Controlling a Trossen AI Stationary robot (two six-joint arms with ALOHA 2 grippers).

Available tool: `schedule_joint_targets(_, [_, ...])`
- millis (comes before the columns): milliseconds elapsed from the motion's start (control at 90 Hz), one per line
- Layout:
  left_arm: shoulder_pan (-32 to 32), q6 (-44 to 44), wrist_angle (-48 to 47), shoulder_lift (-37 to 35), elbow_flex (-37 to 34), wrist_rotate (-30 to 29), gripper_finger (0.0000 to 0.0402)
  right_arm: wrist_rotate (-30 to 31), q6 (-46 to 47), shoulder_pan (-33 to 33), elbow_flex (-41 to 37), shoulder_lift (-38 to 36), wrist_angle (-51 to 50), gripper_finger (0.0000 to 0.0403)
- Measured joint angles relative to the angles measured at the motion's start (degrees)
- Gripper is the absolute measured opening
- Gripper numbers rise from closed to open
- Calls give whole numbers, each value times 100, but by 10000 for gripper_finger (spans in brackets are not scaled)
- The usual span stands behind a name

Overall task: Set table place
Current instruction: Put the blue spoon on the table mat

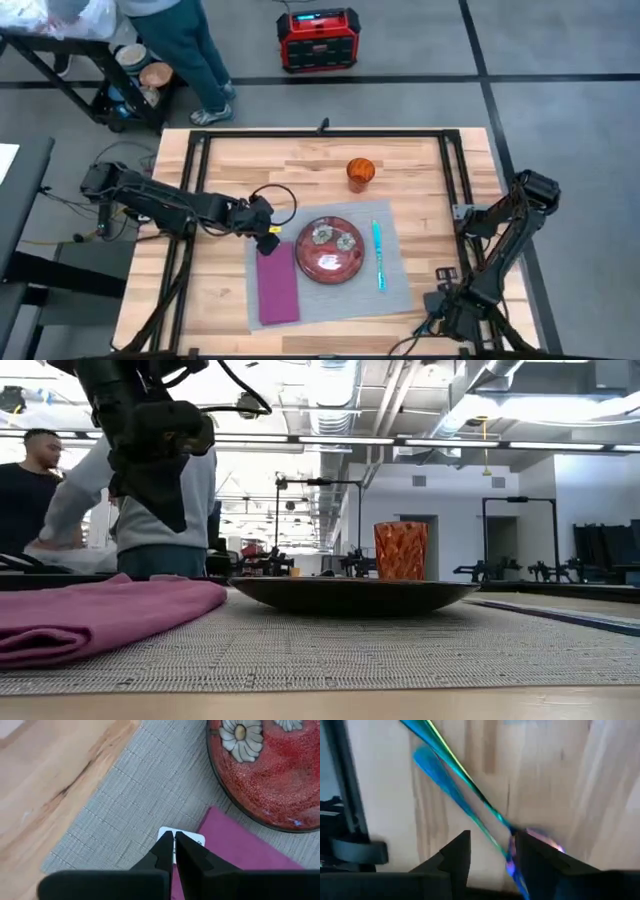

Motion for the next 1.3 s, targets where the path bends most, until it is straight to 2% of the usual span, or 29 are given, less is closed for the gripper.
schedule_joint_targets(100, [0,-14,0,0,0,-67,0,57,-466,-179,4,48,45,140])
schedule_joint_targets(233, [0,-284,0,0,0,-210,0,143,-616,-136,-189,186,339,140])
schedule_joint_targets(378, [0,-473,3,0,0,-346,0,-150,-370,50,-455,245,1066,140])
schedule_joint_targets(956, [-2,-936,3,0,-2,-484,0,-34,98,440,-796,223,1225,137])
schedule_joint_targets(1078, [-2,-944,1,0,-2,-486,0,116,226,536,-802,225,1202,109])
schedule_joint_targets(1300, [-2,-944,0,0,-2,-490,0,81,146,477,-811,232,1162,15])
